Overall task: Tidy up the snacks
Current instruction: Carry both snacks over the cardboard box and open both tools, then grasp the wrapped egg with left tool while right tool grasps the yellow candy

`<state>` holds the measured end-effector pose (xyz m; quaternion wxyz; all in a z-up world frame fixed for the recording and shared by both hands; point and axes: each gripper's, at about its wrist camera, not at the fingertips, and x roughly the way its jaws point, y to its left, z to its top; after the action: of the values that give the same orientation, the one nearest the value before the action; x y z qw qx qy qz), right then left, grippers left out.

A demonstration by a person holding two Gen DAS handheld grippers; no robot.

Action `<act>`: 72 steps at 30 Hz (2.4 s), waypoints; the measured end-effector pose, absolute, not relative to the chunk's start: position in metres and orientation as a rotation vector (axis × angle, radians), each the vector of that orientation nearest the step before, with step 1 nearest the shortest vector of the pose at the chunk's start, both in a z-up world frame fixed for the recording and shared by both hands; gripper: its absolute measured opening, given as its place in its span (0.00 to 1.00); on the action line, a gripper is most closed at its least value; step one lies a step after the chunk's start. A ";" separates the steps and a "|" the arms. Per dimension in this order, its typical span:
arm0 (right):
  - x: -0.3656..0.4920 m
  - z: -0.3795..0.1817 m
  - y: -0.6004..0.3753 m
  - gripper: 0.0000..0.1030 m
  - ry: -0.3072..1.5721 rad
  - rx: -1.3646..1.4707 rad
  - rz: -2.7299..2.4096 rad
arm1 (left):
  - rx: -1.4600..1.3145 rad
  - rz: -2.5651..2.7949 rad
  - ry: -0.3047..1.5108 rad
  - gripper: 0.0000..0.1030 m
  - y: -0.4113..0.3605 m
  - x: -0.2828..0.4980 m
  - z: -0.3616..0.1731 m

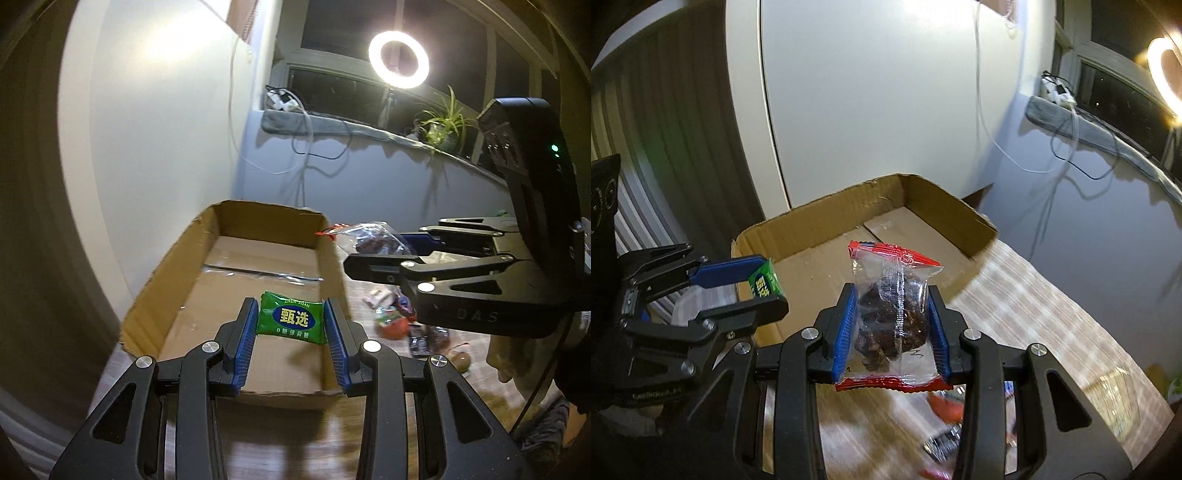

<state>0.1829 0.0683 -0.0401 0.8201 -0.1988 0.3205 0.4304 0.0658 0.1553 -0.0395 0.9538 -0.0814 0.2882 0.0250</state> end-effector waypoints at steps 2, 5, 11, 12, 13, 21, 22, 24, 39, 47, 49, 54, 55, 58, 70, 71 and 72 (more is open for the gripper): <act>0.185 -0.044 0.078 0.37 0.687 -0.435 0.920 | -0.178 0.056 0.593 0.34 0.161 0.067 -0.042; 0.189 -0.051 0.091 0.37 0.702 -0.446 0.922 | -0.190 0.060 0.600 0.34 0.166 0.068 -0.046; 0.196 -0.057 0.102 0.37 0.720 -0.438 0.926 | -0.200 0.073 0.601 0.36 0.174 0.070 -0.048; 0.197 -0.058 0.103 0.39 0.721 -0.437 0.927 | -0.202 0.075 0.602 0.36 0.174 0.070 -0.049; 0.197 -0.058 0.103 0.40 0.720 -0.437 0.928 | -0.204 0.077 0.602 0.36 0.175 0.070 -0.049; 0.198 -0.053 0.101 0.64 0.696 -0.426 0.910 | -0.213 0.093 0.602 0.50 0.176 0.070 -0.048; 0.198 -0.052 0.100 0.64 0.695 -0.424 0.909 | -0.213 0.094 0.601 0.50 0.176 0.069 -0.048; 0.197 -0.049 0.096 0.64 0.690 -0.420 0.901 | -0.211 0.096 0.599 0.50 0.175 0.068 -0.047; 0.179 -0.018 0.020 0.64 0.673 -0.362 0.834 | -0.202 0.058 0.586 0.50 0.146 0.053 -0.031; 0.163 -0.010 -0.057 0.64 0.684 -0.325 0.740 | -0.185 -0.016 0.597 0.50 0.112 0.054 -0.030; 0.160 -0.011 -0.076 0.64 0.692 -0.316 0.716 | -0.182 -0.036 0.601 0.50 0.104 0.055 -0.030; 0.148 -0.018 -0.134 0.64 0.722 -0.283 0.628 | -0.171 -0.091 0.624 0.50 0.079 0.059 -0.035; 0.147 -0.020 -0.141 0.64 0.728 -0.278 0.617 | -0.170 -0.107 0.632 0.50 0.072 0.061 -0.037; 0.140 -0.028 -0.173 0.64 0.752 -0.253 0.563 | -0.167 -0.141 0.647 0.50 0.057 0.062 -0.041; 0.115 -0.085 -0.265 0.64 0.887 -0.189 0.413 | -0.169 -0.254 0.745 0.50 0.008 0.078 -0.067; 0.113 -0.092 -0.270 0.64 0.903 -0.188 0.407 | -0.171 -0.262 0.757 0.50 0.003 0.080 -0.071; 0.113 -0.096 -0.273 0.64 0.912 -0.190 0.404 | -0.172 -0.265 0.763 0.50 0.002 0.081 -0.072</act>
<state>0.1128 -0.2726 -0.0961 0.8740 -0.0912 0.4365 0.1932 0.0810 0.0017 -0.0723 0.9160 -0.0836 0.3706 -0.1289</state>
